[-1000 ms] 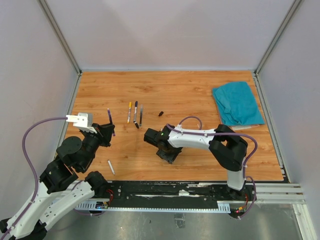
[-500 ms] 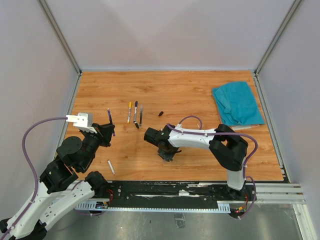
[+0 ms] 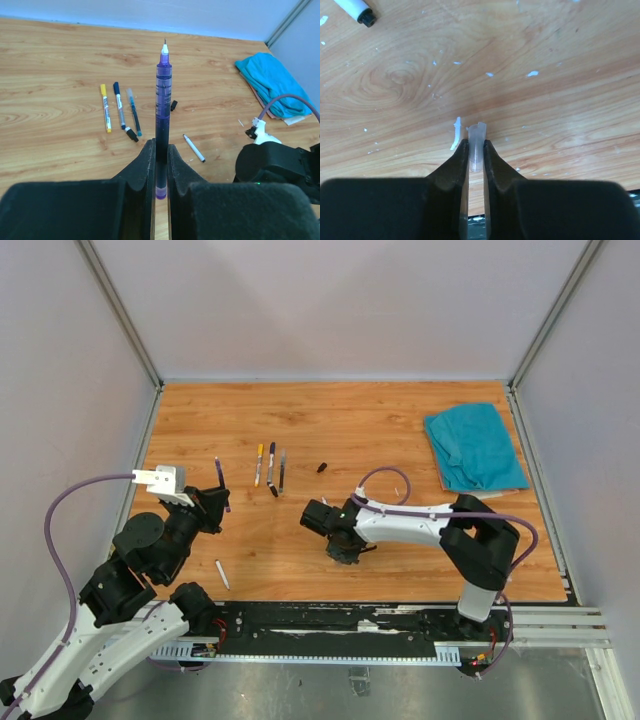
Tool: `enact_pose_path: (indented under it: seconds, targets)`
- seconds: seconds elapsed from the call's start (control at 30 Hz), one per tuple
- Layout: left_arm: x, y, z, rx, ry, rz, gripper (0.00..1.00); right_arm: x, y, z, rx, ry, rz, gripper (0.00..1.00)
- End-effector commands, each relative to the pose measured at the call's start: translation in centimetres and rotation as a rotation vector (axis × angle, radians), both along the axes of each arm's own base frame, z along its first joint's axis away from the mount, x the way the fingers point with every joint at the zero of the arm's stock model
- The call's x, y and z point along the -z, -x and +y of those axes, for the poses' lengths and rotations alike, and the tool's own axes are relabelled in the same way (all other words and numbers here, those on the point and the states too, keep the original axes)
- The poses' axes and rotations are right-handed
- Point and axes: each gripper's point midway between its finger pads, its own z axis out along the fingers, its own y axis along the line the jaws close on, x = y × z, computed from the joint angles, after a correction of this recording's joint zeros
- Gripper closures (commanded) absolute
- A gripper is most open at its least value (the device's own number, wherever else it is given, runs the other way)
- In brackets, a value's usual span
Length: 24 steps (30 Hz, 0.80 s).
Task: Insert the pens into the pen caps
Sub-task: Pick up the pen cap from the center of the board.
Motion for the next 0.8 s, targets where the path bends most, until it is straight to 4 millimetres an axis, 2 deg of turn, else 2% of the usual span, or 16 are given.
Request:
enact_pose_path:
  seconds: [0.0,0.1,0.2,0.3,0.5,0.67,0.77]
  targets:
    - [-0.2,-0.4,-0.7,0.015,0.0,-0.009,1.0,-1.7,-1.8,-1.3,-0.17,-0.006,-0.146,0.99]
    - [0.2,-0.9,-1.6,0.033,-0.007,0.007,1.0,-3.5,-3.0,0.3,-0.307,-0.129,-0.287,0.99]
    - [0.9,-1.2,-3.6,0.103,-0.014,0.043,0.99,-5.3,-3.6,1.3,-0.41,-0.285,-0.46,0.99]
    - [1.5,-1.1,-6.1,0.202,0.015,0.066,1.0,-8.2,-3.9,1.0,-0.458,-0.409,-0.648,0.99]
    - [1.3,-0.8,-8.4,0.299,0.088,0.055,0.99,-13.9,-4.7,-1.5,-0.599,-0.324,-0.848,0.99]
    - [1.7,-0.9,-9.9,0.353,0.103,0.064,0.99,-18.4,-4.9,-3.8,-0.662,-0.23,-0.937,0.99]
    - [1.8,-1.2,-10.7,0.367,0.125,0.072,1.0,-20.9,-4.9,-4.3,-0.728,-0.202,-1.007,0.98]
